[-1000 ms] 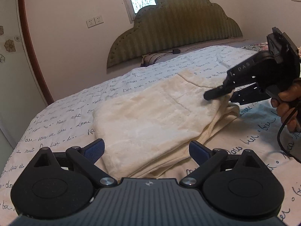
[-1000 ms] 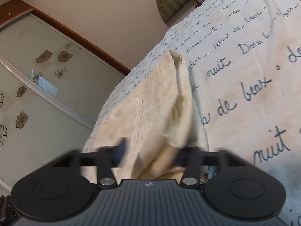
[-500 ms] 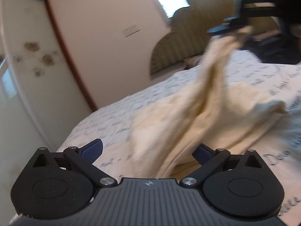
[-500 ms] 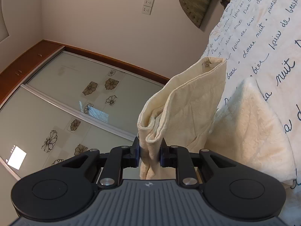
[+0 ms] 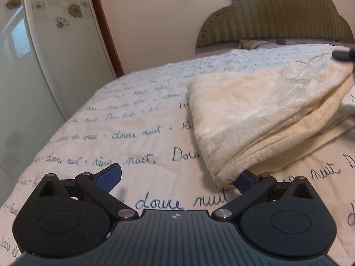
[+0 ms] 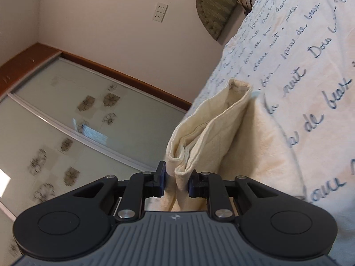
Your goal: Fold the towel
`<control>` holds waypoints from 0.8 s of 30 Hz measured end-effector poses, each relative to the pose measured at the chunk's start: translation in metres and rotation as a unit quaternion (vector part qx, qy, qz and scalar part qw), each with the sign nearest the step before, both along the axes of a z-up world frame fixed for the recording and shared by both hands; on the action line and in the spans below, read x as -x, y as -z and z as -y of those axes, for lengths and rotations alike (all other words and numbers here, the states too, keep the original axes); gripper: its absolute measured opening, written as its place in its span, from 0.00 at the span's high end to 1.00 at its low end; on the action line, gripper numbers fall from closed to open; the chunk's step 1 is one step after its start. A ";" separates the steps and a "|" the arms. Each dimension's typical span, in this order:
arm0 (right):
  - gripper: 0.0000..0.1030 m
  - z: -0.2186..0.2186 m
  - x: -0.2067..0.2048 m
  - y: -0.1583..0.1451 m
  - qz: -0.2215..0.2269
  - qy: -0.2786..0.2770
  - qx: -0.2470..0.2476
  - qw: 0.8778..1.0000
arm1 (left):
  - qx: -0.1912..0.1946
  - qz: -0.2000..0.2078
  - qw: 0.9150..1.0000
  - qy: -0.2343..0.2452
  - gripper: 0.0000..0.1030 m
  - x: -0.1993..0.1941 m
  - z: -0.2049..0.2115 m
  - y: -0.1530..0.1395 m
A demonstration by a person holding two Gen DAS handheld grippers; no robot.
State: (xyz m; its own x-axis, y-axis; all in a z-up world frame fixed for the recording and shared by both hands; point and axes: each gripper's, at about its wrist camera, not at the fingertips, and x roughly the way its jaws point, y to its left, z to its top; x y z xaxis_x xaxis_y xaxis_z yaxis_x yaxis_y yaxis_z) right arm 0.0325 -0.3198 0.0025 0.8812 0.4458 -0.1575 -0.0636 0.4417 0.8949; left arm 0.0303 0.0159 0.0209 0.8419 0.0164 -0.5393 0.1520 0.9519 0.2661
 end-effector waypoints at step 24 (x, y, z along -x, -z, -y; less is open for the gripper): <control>0.80 -0.055 0.001 -0.043 -0.011 -0.024 0.340 0.940 | 0.151 -0.054 0.977 0.140 0.01 -0.052 0.043 -0.034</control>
State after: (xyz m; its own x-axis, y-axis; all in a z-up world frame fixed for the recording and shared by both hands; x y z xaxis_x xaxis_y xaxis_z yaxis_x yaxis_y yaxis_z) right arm 0.0314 -0.2645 0.0454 0.8558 0.2744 -0.4385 -0.0828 0.9094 0.4075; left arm 0.0820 -0.0274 0.0546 0.7289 -0.3799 -0.5695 0.4287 0.9019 -0.0529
